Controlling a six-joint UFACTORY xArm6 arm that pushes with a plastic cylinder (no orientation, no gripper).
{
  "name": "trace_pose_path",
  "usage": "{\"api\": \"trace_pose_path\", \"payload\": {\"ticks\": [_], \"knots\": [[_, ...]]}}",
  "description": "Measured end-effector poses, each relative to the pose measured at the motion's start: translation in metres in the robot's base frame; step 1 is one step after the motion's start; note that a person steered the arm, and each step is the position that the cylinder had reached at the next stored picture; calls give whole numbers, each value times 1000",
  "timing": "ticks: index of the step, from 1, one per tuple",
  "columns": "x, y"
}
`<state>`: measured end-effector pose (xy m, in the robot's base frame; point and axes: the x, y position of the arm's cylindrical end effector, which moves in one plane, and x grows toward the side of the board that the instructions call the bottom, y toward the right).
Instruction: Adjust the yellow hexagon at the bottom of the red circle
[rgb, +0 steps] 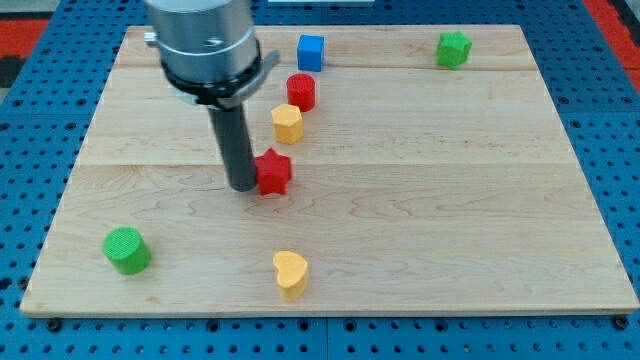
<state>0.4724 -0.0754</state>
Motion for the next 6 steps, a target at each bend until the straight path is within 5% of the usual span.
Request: {"api": "trace_pose_path", "payload": {"ticks": [1, 2, 4, 6], "knots": [[0, 33], [15, -28], [-64, -49], [-94, 14]]}}
